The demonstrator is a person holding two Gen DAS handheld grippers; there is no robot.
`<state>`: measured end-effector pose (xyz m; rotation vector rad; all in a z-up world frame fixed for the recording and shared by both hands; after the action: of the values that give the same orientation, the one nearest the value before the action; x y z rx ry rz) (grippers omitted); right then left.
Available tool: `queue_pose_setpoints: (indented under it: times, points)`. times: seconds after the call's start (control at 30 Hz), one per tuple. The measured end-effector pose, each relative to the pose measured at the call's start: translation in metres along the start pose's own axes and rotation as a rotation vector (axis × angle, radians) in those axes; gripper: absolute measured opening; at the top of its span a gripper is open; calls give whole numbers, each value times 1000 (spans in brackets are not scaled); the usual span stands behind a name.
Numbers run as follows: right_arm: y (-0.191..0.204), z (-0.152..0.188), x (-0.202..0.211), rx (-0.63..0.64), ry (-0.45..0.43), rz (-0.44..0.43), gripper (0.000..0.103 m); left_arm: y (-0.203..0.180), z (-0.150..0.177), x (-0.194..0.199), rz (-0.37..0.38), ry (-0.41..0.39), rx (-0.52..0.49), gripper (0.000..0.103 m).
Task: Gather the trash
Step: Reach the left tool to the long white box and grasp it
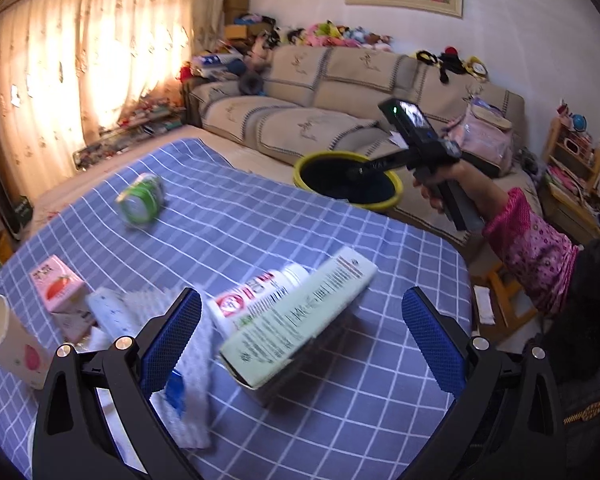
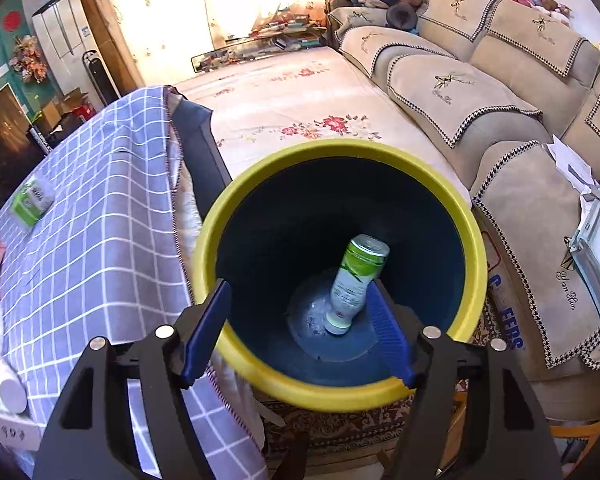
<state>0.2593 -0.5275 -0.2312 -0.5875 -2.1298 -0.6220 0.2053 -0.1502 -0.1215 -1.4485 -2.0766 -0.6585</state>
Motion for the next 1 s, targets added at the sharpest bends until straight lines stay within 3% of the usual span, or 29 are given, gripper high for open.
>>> queue_pose_setpoints:
  times: [0.2, 0.3, 0.87, 1.0]
  points:
    - [-9, 7, 7, -15, 2, -14, 68, 6, 12, -19, -15, 74, 26, 94]
    - [-11, 10, 6, -19, 9, -19, 68, 2, 15, -24, -1, 82, 35, 88]
    - [5, 19, -2, 16, 39, -53, 69, -15, 13, -37, 20, 109, 26, 79]
    - [5, 20, -1, 14, 38, -55, 69, -14, 13, -43, 22, 119, 42, 59]
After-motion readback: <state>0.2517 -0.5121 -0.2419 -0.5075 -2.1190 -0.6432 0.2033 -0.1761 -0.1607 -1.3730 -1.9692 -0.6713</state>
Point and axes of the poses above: each gripper's, at about its wrist camera, not at the fingertips, and x roughly against the way its jaws point, y to its left, z to its underside, the point moved 3 cm from there along -x, roughly the way its jaws point, and after that the axes turned 11 degrees about -x, right-handed, at the moved point
